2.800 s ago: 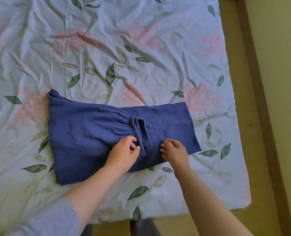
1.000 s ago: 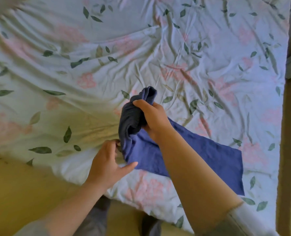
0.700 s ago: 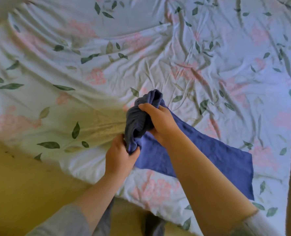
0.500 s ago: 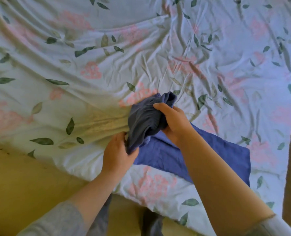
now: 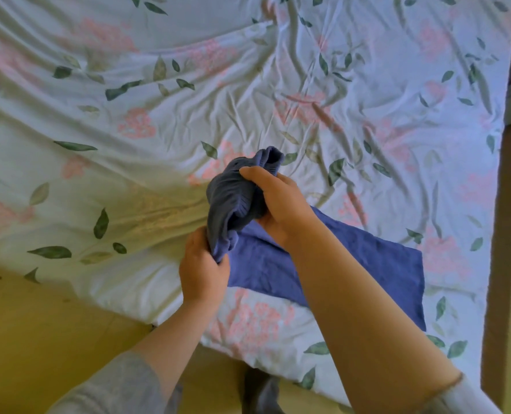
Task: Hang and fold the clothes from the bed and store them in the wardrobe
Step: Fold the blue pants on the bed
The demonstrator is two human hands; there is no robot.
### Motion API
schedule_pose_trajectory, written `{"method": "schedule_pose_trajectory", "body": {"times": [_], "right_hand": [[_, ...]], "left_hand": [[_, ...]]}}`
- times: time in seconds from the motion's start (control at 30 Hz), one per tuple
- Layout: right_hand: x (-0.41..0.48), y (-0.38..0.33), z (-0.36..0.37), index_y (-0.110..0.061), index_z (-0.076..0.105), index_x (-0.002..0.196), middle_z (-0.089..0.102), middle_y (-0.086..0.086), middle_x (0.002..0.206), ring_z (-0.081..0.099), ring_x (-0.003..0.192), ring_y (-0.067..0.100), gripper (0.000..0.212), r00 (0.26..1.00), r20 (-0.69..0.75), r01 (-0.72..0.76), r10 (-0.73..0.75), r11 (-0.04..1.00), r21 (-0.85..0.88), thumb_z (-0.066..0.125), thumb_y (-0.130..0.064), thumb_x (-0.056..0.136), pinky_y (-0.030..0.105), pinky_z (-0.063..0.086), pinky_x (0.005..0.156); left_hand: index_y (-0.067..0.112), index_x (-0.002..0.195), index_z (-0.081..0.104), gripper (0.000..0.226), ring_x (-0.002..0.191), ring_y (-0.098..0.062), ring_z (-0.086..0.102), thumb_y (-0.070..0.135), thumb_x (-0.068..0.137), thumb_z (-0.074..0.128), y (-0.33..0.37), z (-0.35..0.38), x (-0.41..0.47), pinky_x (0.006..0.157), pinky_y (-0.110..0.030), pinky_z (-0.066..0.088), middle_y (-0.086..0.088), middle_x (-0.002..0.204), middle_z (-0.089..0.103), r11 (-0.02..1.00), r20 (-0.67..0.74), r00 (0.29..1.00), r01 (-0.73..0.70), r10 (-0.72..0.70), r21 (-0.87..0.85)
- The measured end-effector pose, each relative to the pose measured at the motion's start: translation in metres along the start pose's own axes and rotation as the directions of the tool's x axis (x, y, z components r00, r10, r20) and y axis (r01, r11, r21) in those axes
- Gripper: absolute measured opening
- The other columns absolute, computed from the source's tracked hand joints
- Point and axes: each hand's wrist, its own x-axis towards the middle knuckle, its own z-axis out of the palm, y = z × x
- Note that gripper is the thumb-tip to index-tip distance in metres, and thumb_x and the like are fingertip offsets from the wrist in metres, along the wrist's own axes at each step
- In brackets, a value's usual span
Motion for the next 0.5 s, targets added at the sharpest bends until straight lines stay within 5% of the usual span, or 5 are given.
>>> {"method": "schedule_pose_trajectory", "body": {"times": [0.13, 0.27, 0.33, 0.5], "right_hand": [[0.005, 0.006, -0.040, -0.021, 0.064, 0.092, 0.071, 0.005, 0.096, 0.068, 0.094, 0.026, 0.003, 0.992, -0.100, 0.048, -0.083, 0.949, -0.312, 0.065, -0.020, 0.089, 0.046, 0.057, 0.086], [0.012, 0.038, -0.088, -0.026, 0.060, 0.082, 0.068, 0.000, 0.081, 0.066, 0.078, 0.020, 0.011, 0.973, -0.205, 0.004, -0.107, 0.894, -0.448, 0.064, -0.019, 0.089, 0.044, 0.058, 0.075], [0.018, 0.062, -0.111, -0.017, 0.064, 0.089, 0.068, 0.006, 0.082, 0.065, 0.074, 0.018, 0.002, 0.960, -0.265, -0.049, -0.095, 0.869, -0.492, 0.065, -0.019, 0.089, 0.041, 0.058, 0.070], [0.039, 0.122, -0.151, 0.006, 0.061, 0.095, 0.063, 0.019, 0.082, 0.059, 0.076, 0.031, 0.023, 0.929, -0.368, -0.200, -0.032, 0.793, -0.575, 0.064, -0.016, 0.088, 0.044, 0.051, 0.066]], "left_hand": [[0.009, 0.113, 0.058, 0.032, 0.085, -0.028, 0.059, 0.003, 0.081, 0.064, -0.030, -0.018, -0.005, 0.071, -0.043, 0.050, -0.011, 0.109, 0.057, 0.997, 0.071, 0.994, 0.079, -0.078, -0.012], [0.010, 0.116, 0.055, 0.042, 0.084, -0.019, 0.056, -0.005, 0.078, 0.067, -0.048, -0.025, -0.015, 0.073, -0.037, 0.053, -0.006, 0.116, 0.049, 0.999, 0.152, 0.988, 0.018, -0.023, 0.036], [0.007, 0.112, 0.057, 0.042, 0.085, -0.025, 0.057, -0.009, 0.075, 0.068, -0.055, -0.022, -0.013, 0.072, -0.041, 0.054, -0.009, 0.114, 0.049, 0.996, 0.220, 0.975, -0.042, 0.024, 0.077], [0.005, 0.093, 0.062, 0.035, 0.076, -0.033, 0.059, -0.009, 0.063, 0.072, -0.080, -0.013, -0.011, 0.060, -0.036, 0.047, -0.012, 0.101, 0.054, 0.942, 0.352, 0.929, -0.210, 0.109, 0.261]]}}
